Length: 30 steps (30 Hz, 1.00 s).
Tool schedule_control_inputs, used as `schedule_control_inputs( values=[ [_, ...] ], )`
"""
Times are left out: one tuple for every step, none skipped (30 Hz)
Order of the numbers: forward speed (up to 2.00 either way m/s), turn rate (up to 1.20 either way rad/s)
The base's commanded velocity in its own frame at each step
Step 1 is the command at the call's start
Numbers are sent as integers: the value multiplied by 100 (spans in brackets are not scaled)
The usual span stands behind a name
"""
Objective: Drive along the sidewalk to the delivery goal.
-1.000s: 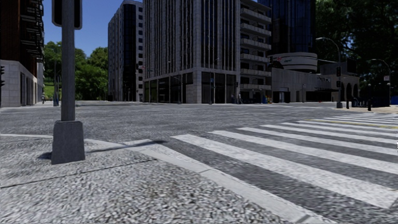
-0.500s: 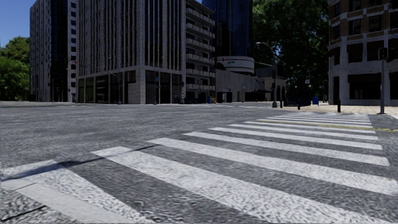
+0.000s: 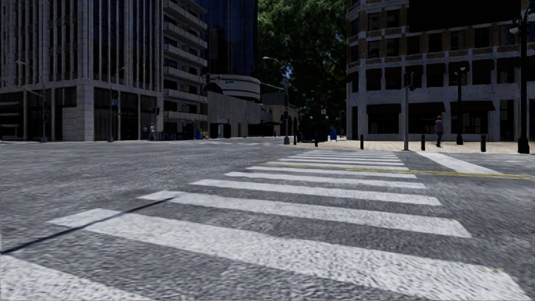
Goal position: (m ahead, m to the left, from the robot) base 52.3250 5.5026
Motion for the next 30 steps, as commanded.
schedule_control_inputs(
  values=[
    [181, -39],
    [181, -39],
    [181, -13],
    [183, 0],
    [189, 0],
    [189, 0],
    [191, 0],
    [192, 0],
    [192, 0],
    [192, 0],
    [192, -1],
    [192, -23],
    [192, -23],
    [192, -47],
    [192, -56],
    [192, -59],
    [192, -59],
    [192, -59],
    [192, -60],
    [192, -60],
    [192, -60],
    [192, -60],
    [192, -60],
    [192, -60],
    [192, -60],
    [192, -60],
    [192, -44],
    [192, -16],
    [192, -16],
    [192, 0]
  ],
)
